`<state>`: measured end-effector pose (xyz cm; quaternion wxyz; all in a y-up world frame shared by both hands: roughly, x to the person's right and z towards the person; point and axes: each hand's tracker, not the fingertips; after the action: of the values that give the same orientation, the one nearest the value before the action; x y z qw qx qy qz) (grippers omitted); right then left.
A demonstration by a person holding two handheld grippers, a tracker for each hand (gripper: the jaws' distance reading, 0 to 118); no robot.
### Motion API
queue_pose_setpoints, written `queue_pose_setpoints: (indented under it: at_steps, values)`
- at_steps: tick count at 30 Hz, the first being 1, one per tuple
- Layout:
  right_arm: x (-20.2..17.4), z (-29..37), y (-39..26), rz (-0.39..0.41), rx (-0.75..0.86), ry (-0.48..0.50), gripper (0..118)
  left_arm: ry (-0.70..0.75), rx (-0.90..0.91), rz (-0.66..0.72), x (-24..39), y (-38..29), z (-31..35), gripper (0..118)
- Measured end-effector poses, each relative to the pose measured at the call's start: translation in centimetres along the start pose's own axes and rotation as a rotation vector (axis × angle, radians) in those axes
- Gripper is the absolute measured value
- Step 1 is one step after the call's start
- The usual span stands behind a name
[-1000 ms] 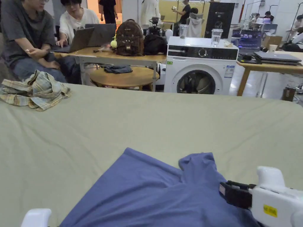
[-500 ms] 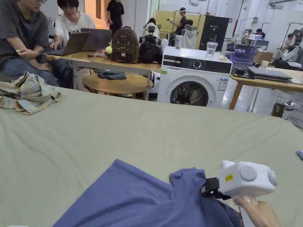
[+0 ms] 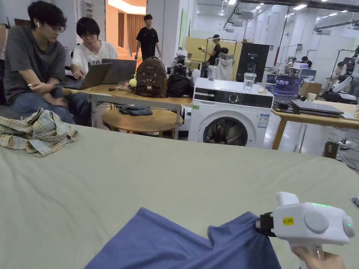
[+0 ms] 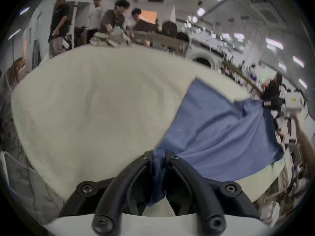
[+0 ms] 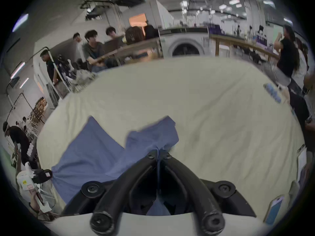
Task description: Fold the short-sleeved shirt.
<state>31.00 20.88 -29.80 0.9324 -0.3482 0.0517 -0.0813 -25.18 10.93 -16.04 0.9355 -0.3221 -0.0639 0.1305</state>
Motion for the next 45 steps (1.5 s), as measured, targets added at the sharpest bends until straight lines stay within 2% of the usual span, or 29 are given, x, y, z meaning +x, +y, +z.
queue_pose_setpoints:
  at_steps: [4, 7, 9, 13, 15, 21, 25, 30, 32, 36, 41, 45]
  values:
    - [-1.3, 6.7, 3.6, 0.05, 0.178, -0.048, 0, -0.088, 0.204, -0.087, 3.8, 7.0, 4.2, 8]
    - [-1.6, 11.6, 6.8, 0.025, 0.281, -0.063, 0, -0.168, 0.328, -0.121, 7.0, 13.2, 6.1, 8]
    - [-2.0, 14.6, 9.0, 0.052, 0.35, -0.124, 0, -0.184, 0.387, -0.163, 8.8, 17.5, 6.5, 8]
    - [-2.2, 19.5, 13.9, 0.052, 0.445, -0.2, 0, -0.196, 0.492, -0.195, 12.1, 26.3, 7.1, 8]
    - [-2.3, 21.1, 16.2, 0.053, 0.492, -0.255, 0, -0.192, 0.528, -0.219, 13.7, 30.3, 7.4, 8]
    - [-1.7, 23.5, 22.6, 0.012, 0.546, -0.269, 0, -0.126, 0.566, -0.311, 17.7, 40.5, 7.5, 5]
    - [-2.3, 22.7, 26.7, 0.041, 0.559, -0.333, 0, -0.072, 0.562, -0.359, 19.7, 45.1, 6.0, 5]
    - [-3.0, 20.8, 31.1, 0.032, 0.597, -0.358, 0, -0.051, 0.556, -0.34, 20.6, 47.7, 4.2, 4]
    - [-2.9, 20.4, 32.9, -0.022, 0.608, -0.346, 0, -0.035, 0.567, -0.337, 20.7, 48.5, 3.3, 4]
    - [-3.7, 20.0, 35.0, -0.001, 0.633, -0.354, 0, -0.037, 0.571, -0.314, 19.8, 48.4, 1.7, 4]
    - [-4.1, 17.5, 34.0, 0.049, 0.616, -0.348, 0, -0.023, 0.525, -0.309, 18.6, 46.6, -0.9, 4]
    - [-2.7, 14.8, 30.4, -0.015, 0.581, -0.28, 0, -0.033, 0.476, -0.285, 16.6, 45.0, -4.0, 4]
